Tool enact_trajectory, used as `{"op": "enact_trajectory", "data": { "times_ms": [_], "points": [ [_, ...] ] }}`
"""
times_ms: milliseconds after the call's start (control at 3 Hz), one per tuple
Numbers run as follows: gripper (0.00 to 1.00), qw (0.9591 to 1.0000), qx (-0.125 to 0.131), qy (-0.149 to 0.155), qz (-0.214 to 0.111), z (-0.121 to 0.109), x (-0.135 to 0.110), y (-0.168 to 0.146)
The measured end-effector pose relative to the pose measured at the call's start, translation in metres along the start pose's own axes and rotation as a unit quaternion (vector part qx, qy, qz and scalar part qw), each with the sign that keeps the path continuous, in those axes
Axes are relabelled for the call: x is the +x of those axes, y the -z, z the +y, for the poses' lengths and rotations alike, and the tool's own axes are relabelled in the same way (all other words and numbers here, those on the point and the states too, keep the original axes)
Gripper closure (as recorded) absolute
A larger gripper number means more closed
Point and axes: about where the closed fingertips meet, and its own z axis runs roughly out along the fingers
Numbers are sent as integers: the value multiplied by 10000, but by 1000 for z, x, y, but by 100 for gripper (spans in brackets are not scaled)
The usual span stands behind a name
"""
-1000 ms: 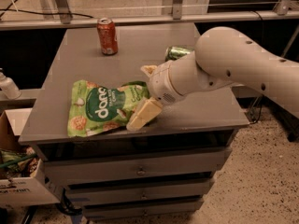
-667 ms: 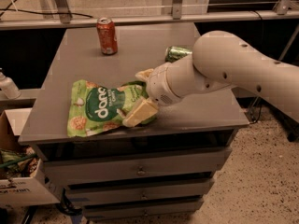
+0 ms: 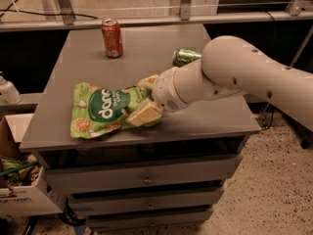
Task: Move green rice chip bag near coke can
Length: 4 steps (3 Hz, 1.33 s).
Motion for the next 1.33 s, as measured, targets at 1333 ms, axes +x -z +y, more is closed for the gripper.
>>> {"op": "enact_trajectory", "data": {
  "times_ms": [1333],
  "points": [
    [100,9956,646,612,301,-94,-39,53]
  ]
}}
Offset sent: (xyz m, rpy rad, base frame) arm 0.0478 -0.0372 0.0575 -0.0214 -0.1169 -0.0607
